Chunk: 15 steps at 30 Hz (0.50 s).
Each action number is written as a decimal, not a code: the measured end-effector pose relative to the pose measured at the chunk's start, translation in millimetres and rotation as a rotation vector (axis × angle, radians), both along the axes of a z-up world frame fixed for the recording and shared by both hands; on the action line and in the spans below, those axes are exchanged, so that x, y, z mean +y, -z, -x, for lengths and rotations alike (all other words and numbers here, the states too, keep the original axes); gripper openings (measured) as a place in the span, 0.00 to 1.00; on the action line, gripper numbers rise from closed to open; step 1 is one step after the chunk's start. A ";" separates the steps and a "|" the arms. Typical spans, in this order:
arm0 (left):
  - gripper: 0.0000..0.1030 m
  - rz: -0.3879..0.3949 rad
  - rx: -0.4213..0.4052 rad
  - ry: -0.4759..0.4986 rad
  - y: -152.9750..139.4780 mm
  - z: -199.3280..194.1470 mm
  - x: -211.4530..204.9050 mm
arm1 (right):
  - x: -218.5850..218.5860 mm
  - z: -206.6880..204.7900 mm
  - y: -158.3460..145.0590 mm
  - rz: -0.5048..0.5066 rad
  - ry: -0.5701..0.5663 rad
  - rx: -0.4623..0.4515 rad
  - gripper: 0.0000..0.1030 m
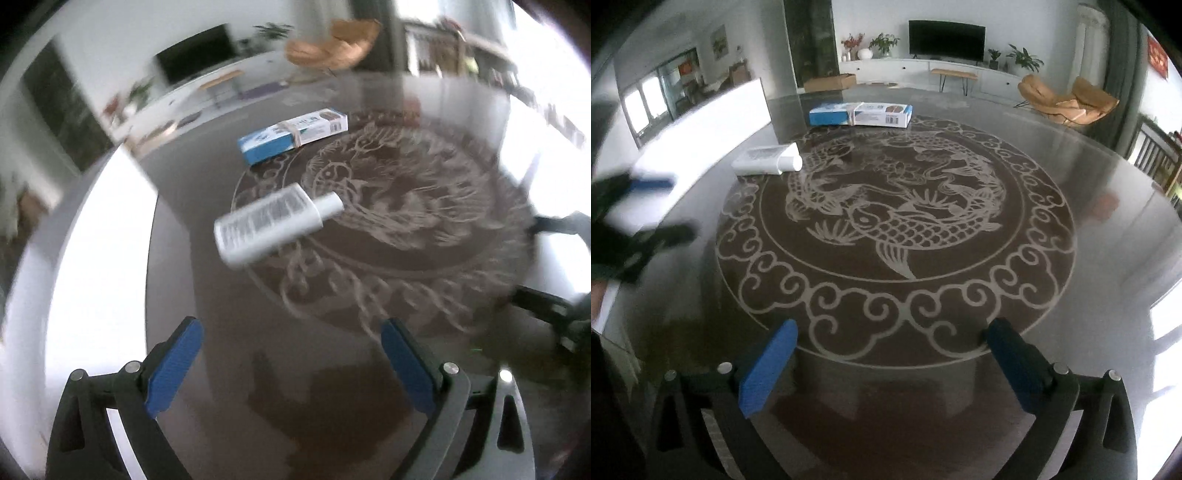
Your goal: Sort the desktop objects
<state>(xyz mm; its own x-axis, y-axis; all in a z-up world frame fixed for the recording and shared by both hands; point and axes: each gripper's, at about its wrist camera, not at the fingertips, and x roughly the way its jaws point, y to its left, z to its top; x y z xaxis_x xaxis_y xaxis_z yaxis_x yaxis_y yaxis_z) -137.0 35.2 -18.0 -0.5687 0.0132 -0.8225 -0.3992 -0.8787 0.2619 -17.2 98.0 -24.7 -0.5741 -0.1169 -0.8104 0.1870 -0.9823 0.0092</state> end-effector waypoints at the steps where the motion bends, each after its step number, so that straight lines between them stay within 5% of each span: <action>1: 0.96 0.031 0.010 0.032 0.9 14.0 3.0 | -2.2 0.8 0.5 -0.019 -0.002 -0.001 1.00; 9: 0.96 0.124 0.102 0.205 9.2 87.2 19.2 | -11.6 -3.1 -2.3 -0.018 -0.007 0.000 1.00; 15: 0.97 -0.084 0.013 0.166 14.5 121.4 3.4 | -11.6 -3.3 -2.2 -0.018 -0.006 0.000 1.00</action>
<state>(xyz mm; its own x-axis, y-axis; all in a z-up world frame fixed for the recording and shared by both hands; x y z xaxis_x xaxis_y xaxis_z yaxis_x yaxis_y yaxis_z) -258.4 38.5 -32.5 -0.5635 0.1763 -0.8071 -0.5379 -0.8197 0.1966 -13.9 86.4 -22.6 -0.5731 -0.1062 -0.8125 0.1931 -0.9811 -0.0080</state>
